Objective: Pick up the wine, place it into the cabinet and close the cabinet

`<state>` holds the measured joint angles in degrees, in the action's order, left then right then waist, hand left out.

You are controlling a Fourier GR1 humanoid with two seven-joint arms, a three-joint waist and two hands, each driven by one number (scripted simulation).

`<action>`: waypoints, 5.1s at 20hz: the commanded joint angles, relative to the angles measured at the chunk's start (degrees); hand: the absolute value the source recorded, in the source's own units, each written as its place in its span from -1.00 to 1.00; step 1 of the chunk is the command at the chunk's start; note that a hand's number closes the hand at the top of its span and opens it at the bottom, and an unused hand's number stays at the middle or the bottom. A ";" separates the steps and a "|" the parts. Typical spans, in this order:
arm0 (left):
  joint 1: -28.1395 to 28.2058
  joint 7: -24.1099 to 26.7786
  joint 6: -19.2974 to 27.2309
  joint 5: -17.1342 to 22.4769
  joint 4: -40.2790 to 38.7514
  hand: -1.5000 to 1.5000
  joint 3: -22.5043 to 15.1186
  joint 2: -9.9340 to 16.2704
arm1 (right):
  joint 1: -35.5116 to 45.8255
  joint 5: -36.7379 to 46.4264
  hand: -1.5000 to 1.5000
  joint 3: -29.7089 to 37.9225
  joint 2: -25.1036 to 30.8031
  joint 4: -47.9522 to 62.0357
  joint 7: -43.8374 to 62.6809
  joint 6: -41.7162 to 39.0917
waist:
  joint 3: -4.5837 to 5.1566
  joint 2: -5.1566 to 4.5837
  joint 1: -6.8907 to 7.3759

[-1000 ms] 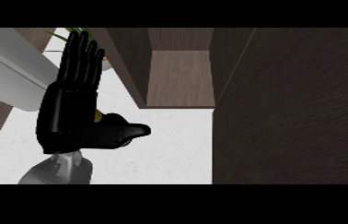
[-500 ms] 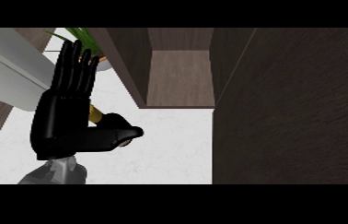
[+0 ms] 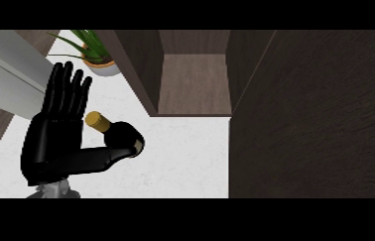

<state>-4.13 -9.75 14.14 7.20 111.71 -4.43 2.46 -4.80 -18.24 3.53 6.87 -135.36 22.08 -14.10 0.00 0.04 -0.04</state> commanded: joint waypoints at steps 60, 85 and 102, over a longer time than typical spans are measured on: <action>-7.45 47.88 -24.24 3.35 -72.19 -1.00 16.59 3.68 | 2.44 -0.40 -1.00 1.72 -1.01 -3.92 5.99 -0.15 | 0.04 -0.07 -0.31; -19.35 58.76 -34.24 4.32 -95.14 1.00 17.94 5.98 | 2.29 3.21 -1.00 -0.20 -3.02 -1.24 2.84 -0.88 | 0.06 -0.16 -0.38; 4.08 66.65 -38.63 3.72 -76.09 1.00 11.48 3.46 | 2.23 3.08 -1.00 0.60 -2.51 -2.76 4.40 -0.51 | -0.03 0.19 0.85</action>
<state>-8.37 53.95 -18.67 10.20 33.32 8.30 6.81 -4.61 -14.10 3.77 3.58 -136.35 23.56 -15.87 -0.61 0.78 0.43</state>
